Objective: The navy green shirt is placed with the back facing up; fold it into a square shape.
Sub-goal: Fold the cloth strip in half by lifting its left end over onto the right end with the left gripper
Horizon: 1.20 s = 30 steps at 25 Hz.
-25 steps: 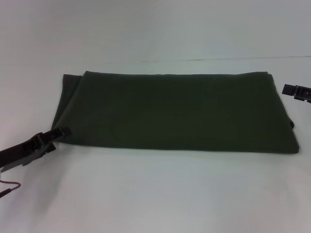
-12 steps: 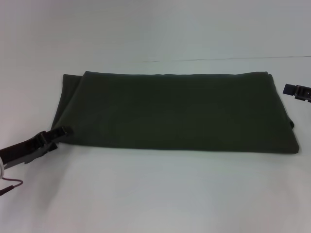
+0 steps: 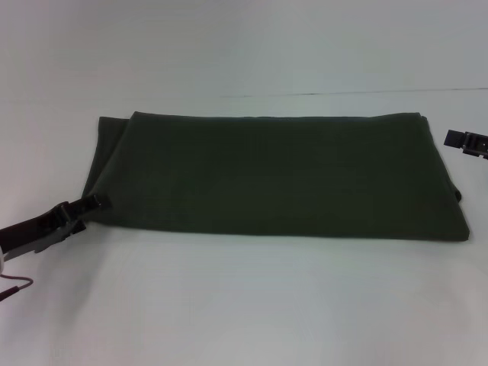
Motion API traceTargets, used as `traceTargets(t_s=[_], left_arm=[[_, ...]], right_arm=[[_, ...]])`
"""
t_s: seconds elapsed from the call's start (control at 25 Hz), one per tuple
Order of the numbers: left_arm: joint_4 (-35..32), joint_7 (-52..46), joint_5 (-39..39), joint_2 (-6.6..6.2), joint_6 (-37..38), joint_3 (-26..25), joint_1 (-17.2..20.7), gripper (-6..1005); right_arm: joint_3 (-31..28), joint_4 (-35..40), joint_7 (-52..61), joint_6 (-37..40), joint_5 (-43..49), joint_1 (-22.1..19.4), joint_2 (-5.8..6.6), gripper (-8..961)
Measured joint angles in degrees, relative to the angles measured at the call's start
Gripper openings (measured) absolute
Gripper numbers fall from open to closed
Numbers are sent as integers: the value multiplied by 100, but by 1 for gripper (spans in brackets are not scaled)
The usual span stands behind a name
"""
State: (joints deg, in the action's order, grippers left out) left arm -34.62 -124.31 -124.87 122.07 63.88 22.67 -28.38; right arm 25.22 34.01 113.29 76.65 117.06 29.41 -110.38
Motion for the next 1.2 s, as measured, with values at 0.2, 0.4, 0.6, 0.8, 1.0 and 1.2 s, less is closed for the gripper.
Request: traceTargets(t_s=[0.2, 0.4, 0.6, 0.8, 1.0, 1.2], left_arm=[[-1, -46, -35, 0, -1, -1, -2, 875], [-3, -119, -97, 0, 3, -3, -16, 875], [-1, -139, -120, -1, -1, -1, -48, 876], [1, -139, -130, -15, -16, 2, -103, 875], [0, -137, -127, -59, -36, 1, -183, 875], [0, -119, -123, -76, -93, 0, -238, 874]], right_arm=[[0, -12, 0, -32, 0, 3, 0, 729], [0, -18, 0, -43, 0, 4, 0, 729], [-6, -18, 0, -45, 1, 2, 0, 728], [-9, -23, 0, -46, 1, -5, 0, 728], [-9, -27, 0, -46, 1, -8, 0, 728], [-9, -26, 0, -46, 1, -30, 0, 728]])
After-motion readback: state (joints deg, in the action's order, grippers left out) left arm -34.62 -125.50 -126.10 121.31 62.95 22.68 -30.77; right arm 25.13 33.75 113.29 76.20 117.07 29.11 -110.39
